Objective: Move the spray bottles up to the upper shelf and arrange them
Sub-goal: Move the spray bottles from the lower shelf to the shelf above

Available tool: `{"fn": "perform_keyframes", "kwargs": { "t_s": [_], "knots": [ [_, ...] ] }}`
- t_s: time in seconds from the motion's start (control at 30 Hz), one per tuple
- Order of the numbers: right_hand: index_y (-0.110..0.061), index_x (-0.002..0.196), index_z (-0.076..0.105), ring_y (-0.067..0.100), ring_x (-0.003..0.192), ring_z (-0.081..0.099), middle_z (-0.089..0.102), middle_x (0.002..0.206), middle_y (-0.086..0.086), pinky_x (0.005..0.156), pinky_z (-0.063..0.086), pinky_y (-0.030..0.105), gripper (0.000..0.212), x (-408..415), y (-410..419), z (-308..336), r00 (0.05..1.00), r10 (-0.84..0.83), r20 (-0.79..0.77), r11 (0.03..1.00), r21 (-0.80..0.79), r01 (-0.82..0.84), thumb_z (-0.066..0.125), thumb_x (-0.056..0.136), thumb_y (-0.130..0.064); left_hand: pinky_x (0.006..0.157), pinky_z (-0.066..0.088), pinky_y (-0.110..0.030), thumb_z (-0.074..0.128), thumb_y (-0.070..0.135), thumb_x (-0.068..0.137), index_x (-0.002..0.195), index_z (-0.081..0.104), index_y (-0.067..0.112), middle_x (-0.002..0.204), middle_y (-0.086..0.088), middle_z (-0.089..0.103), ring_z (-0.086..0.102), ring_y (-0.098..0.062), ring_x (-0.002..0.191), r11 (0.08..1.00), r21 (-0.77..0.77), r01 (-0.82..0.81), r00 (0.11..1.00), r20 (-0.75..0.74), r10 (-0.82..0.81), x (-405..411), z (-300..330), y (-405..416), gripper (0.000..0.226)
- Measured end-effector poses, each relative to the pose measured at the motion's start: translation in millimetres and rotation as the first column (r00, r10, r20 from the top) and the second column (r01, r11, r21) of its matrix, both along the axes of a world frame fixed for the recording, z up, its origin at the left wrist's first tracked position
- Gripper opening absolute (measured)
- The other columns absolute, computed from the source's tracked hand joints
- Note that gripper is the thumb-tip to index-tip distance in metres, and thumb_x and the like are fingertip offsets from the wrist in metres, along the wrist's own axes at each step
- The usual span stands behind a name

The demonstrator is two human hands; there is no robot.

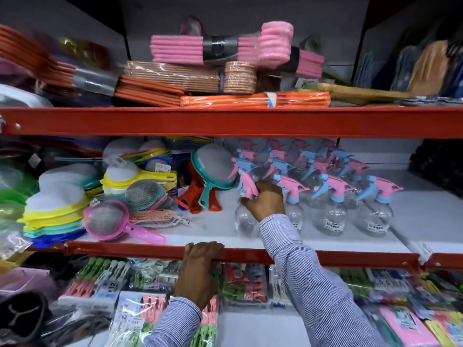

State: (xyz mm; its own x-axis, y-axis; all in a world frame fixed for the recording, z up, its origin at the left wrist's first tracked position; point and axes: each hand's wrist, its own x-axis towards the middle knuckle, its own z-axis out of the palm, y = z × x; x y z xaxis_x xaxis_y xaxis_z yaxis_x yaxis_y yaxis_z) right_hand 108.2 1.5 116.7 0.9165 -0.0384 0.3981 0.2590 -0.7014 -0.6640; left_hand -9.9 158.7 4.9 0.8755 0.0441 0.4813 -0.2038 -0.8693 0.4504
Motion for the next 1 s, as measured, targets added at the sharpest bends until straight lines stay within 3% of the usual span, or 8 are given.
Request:
{"fn": "perform_keyframes", "kwargs": {
  "t_s": [0.1,0.23,0.4,0.77,0.9,1.0],
  "knots": [
    [-0.010,0.119,0.061,0.032,0.099,0.067,0.072,0.109,0.014,0.090,0.053,0.034,0.054,-1,4,-7,0.998,-0.020,0.055,0.995,0.097,0.014,0.081,0.070,-0.021,0.100,0.041,-0.044,0.047,0.007,0.047,0.111,0.064,0.025,0.105,0.003,0.072,0.060,-0.021,0.101,1.000,-0.010,0.000,1.000,0.003,0.000,1,-1,0,0.069],
    [-0.016,0.136,0.043,0.031,0.090,0.070,0.075,0.099,0.013,0.085,0.056,0.033,0.070,-7,7,-14,0.993,-0.050,0.107,0.968,0.251,0.022,0.072,0.072,-0.007,0.101,0.042,-0.049,0.047,0.006,0.045,0.112,0.064,0.024,0.106,0.003,0.071,0.059,-0.020,0.102,1.000,-0.011,0.008,1.000,-0.003,-0.008,1,-2,1,0.071],
    [-0.019,0.136,0.043,0.027,0.084,0.070,0.075,0.094,0.009,0.083,0.057,0.033,0.070,-8,8,-18,0.989,-0.038,0.140,0.946,0.323,-0.009,0.070,0.073,-0.004,0.103,0.041,-0.051,0.055,0.001,0.047,0.114,0.064,0.022,0.109,0.001,0.071,0.059,-0.022,0.104,1.000,0.009,0.013,0.999,-0.038,-0.012,1,1,0,0.071],
    [-0.022,0.132,0.047,0.027,0.084,0.073,0.077,0.096,0.008,0.086,0.059,0.040,0.064,-9,9,-20,0.983,-0.060,0.172,0.957,0.289,0.008,0.074,0.075,-0.013,0.105,0.036,-0.043,0.050,0.007,0.049,0.115,0.064,0.022,0.110,0.001,0.071,0.058,-0.022,0.106,1.000,0.020,0.000,1.000,-0.027,0.000,0,5,-1,0.069],
    [-0.026,0.134,0.046,0.026,0.089,0.072,0.076,0.102,0.007,0.088,0.058,0.036,0.067,-16,2,-20,0.982,-0.052,0.180,0.967,0.254,0.004,0.076,0.074,-0.017,0.107,0.035,-0.041,0.047,0.010,0.050,0.120,0.062,0.021,0.118,-0.001,0.069,0.056,-0.021,0.111,0.999,0.032,0.006,0.999,-0.051,-0.004,-1,8,-2,0.073],
    [-0.029,0.120,0.055,0.010,0.072,0.070,0.073,0.086,-0.003,0.079,0.057,0.023,0.051,-29,-13,-30,0.970,-0.070,0.234,0.970,0.242,0.012,0.074,0.074,-0.016,0.110,0.038,-0.042,0.048,0.011,0.057,0.123,0.062,0.019,0.122,-0.006,0.069,0.058,-0.023,0.114,1.000,0.015,-0.018,0.998,-0.065,0.019,2,13,-2,0.068]
  ]
}}
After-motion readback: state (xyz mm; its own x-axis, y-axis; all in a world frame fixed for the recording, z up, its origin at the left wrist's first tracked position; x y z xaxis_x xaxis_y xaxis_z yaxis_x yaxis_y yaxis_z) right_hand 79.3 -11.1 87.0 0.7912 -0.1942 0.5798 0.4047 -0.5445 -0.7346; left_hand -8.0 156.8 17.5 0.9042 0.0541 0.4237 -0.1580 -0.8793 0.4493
